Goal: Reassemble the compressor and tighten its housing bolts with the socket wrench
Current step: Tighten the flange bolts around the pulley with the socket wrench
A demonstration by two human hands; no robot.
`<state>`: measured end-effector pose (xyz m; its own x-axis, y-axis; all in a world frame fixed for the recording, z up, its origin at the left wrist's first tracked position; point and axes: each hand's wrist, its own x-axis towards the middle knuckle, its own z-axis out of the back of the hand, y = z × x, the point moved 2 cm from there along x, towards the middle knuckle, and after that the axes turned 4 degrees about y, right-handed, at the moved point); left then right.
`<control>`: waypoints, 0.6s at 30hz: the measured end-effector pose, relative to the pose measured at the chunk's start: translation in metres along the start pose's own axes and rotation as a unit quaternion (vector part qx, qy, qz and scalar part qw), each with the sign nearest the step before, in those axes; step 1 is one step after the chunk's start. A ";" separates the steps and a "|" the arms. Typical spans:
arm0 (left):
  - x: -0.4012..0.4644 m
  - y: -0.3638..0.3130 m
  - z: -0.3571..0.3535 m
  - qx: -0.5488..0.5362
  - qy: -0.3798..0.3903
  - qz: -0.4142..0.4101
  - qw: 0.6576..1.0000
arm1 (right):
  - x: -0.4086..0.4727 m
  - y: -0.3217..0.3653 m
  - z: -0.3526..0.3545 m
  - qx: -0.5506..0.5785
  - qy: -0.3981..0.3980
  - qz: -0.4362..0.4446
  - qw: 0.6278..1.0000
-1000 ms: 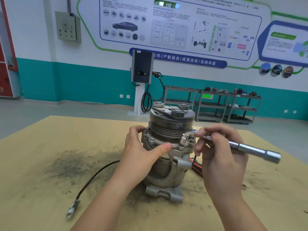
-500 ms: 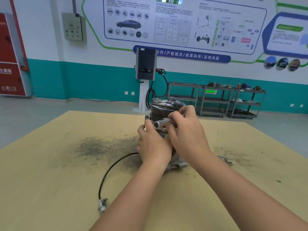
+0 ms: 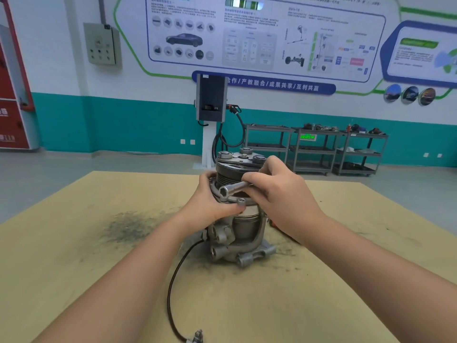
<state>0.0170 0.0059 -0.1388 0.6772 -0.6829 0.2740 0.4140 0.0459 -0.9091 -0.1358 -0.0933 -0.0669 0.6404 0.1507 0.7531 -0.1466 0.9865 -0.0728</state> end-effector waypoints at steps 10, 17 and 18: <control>-0.017 0.001 -0.025 0.042 -0.198 0.002 0.979 | -0.009 -0.031 0.005 0.155 -0.195 -0.073 0.966; -0.013 -0.018 -0.081 0.157 -0.386 0.028 0.909 | -0.006 -0.066 0.003 0.532 -0.273 -0.379 0.707; -0.010 -0.021 -0.087 0.160 -0.390 0.043 0.906 | -0.006 -0.069 0.001 0.553 -0.278 -0.394 0.679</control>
<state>-0.0517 -0.0516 -0.1499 0.8880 0.0496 0.4572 0.4093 0.3681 -0.8348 -0.1304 -0.1621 -0.0662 0.5108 -0.7468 0.4260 -0.5970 0.0484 0.8008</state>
